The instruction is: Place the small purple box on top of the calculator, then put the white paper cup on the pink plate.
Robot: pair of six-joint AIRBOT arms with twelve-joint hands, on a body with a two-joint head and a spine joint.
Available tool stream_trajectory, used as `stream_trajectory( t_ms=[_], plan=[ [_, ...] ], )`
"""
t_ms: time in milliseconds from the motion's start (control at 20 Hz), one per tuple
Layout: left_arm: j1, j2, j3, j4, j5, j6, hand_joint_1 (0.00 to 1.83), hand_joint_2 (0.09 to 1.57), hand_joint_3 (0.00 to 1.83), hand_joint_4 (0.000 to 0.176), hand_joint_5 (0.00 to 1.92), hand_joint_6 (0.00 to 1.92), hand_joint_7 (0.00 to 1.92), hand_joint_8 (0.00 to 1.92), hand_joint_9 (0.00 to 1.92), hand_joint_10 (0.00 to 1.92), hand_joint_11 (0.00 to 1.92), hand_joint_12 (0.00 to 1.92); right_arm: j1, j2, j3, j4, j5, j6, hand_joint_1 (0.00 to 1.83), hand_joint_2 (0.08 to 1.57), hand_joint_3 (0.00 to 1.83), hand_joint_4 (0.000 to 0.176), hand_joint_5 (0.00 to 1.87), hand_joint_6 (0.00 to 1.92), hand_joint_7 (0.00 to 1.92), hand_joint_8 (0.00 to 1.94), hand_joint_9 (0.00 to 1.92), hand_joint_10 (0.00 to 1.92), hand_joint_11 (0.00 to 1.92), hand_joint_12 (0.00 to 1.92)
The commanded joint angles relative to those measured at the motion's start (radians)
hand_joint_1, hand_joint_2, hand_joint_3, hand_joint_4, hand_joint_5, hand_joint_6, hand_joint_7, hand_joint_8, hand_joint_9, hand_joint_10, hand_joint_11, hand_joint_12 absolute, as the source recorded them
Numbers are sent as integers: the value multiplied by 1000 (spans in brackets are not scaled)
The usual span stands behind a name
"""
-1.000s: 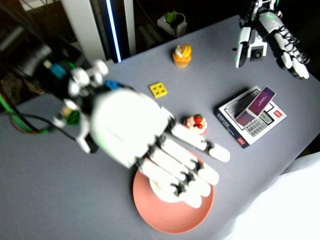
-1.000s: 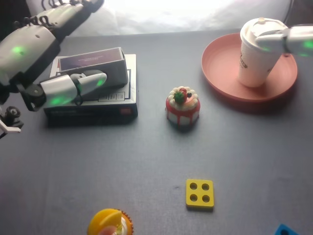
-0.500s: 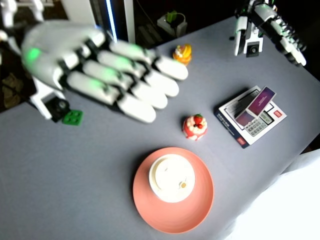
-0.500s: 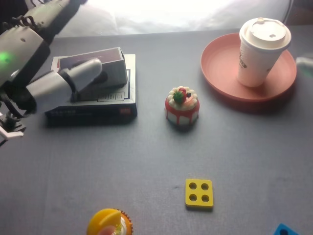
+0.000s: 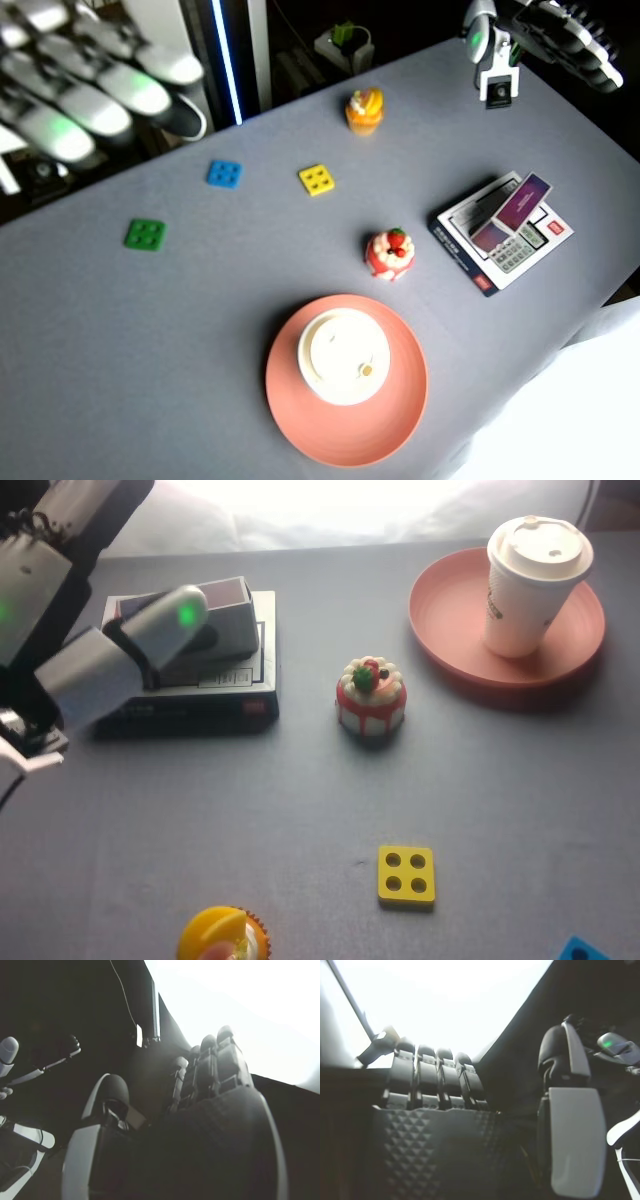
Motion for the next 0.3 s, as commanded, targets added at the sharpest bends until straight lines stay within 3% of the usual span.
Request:
stream_trajectory(
  t_ms=[0,100,150,200,250],
  plan=[
    [-4,10,-6,-7,-165,3,253,1466,25,102,0,0,0,0,0,0,0,0,11,18,-2,-16,125,-2,594,1100,0,0,0,0,0,0,0,0,0,0],
    [12,27,-23,-16,-219,13,189,1487,25,110,0,0,0,0,0,0,0,0,22,46,-10,-40,125,-3,627,1081,0,0,0,0,0,0,0,0,0,0],
    [15,35,-30,-22,-227,13,364,1472,3,47,0,0,0,0,0,0,0,0,36,55,-13,-50,125,-3,636,1084,0,0,0,0,0,0,0,0,0,0],
    [15,39,-31,-22,-227,15,224,1523,14,0,0,0,0,0,0,0,0,0,58,60,-16,-59,125,-4,529,1206,41,0,0,0,0,0,0,0,0,0],
    [13,39,-28,-23,-227,10,224,1523,14,0,0,0,0,0,0,0,0,0,79,62,-16,-68,125,-5,529,1206,41,0,0,0,0,0,0,0,0,0]
  ],
)
